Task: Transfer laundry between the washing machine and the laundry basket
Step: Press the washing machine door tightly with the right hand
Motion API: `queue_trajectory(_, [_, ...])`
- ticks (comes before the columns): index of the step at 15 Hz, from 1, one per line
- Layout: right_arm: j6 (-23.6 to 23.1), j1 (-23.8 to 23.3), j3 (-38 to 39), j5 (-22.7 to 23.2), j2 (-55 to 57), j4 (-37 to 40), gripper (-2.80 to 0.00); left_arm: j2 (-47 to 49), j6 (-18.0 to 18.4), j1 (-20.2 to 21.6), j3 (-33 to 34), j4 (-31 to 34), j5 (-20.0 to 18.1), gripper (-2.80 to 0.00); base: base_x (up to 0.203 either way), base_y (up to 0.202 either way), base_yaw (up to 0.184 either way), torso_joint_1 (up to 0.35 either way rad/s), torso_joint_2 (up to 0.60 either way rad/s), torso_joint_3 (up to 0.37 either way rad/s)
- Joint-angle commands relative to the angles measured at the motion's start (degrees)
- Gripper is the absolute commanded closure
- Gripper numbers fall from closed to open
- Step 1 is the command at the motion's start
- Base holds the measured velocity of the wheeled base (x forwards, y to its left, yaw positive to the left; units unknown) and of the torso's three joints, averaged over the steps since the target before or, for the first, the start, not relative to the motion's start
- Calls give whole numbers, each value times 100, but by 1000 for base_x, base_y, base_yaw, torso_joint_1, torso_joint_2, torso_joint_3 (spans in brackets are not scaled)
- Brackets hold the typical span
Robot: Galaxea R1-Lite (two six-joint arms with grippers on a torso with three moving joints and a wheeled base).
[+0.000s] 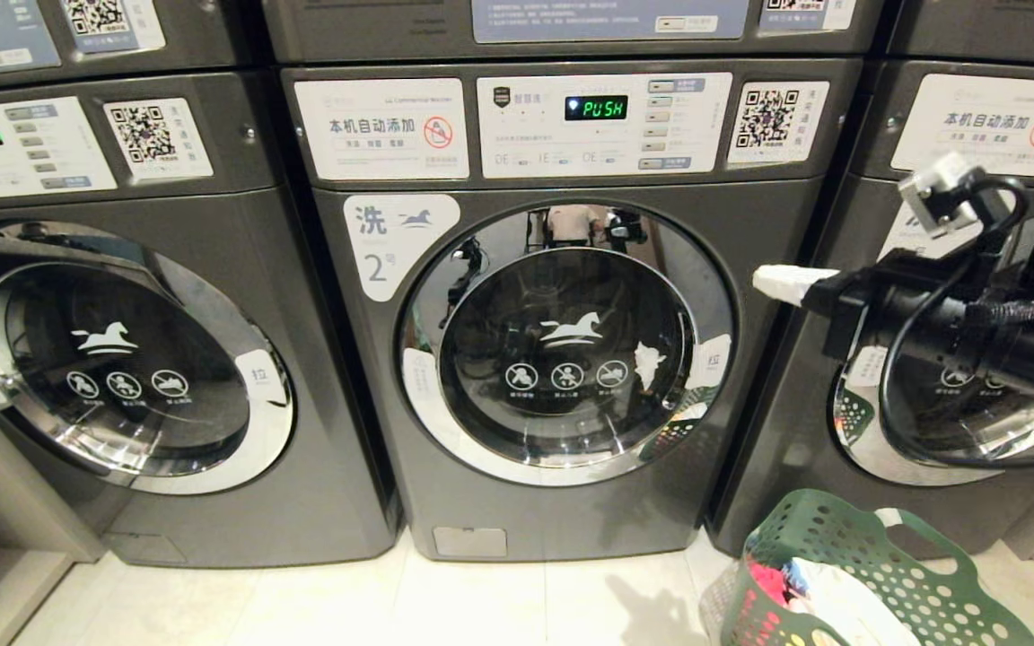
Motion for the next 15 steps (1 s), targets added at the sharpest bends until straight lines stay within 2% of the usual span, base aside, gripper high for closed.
queue_trajectory(1, [-10,9,-727,-44,176,-24,0,12,-1,-3,638,-1127,-24,0,0,0,0,0,0,0])
queue_trajectory(3, [-18,11,-1478,-182,564,-6,0,11,-24,-3,1375,-2114,-65,0,0,0,0,0,0,0])
queue_trajectory(4, [-25,19,-1874,-265,793,6,0,11,-86,-3,1661,-2348,-143,0,0,0,0,0,0,0])
queue_trajectory(5, [-30,63,-2270,-365,1078,14,0,11,-261,-3,1828,-2449,-536,0,0,0,0,0,0,0])
queue_trajectory(7, [-36,261,-2892,-751,1599,23,0,10,-748,-3,1890,-2495,-1583,0,0,0,0,0,0,0])
queue_trajectory(8, [-38,363,-3125,-893,1793,24,0,10,-927,-3,1891,-2463,-1953,0,0,0,0,0,0,0])
queue_trajectory(9, [-39,442,-3301,-948,1942,24,0,27,-937,-76,1923,-2414,-2048,0,0,0,0,0,0,0])
queue_trajectory(11, [-38,542,-3467,-968,2154,24,0,28,-501,-161,2181,-2256,-1923,0,0,0,0,0,0,0])
queue_trajectory(13, [-37,599,-3758,-977,2437,24,0,7,85,-161,2638,-2283,-1042,0,0,0,0,0,0,0])
queue_trajectory(14, [-33,619,-4050,-998,2651,24,0,4,189,-161,2925,-2402,-683,0,0,0,0,0,0,0])
queue_trajectory(15, [-35,640,-4358,-1059,2837,28,0,3,212,-161,3224,-2727,-495,0,0,0,0,0,0,0])
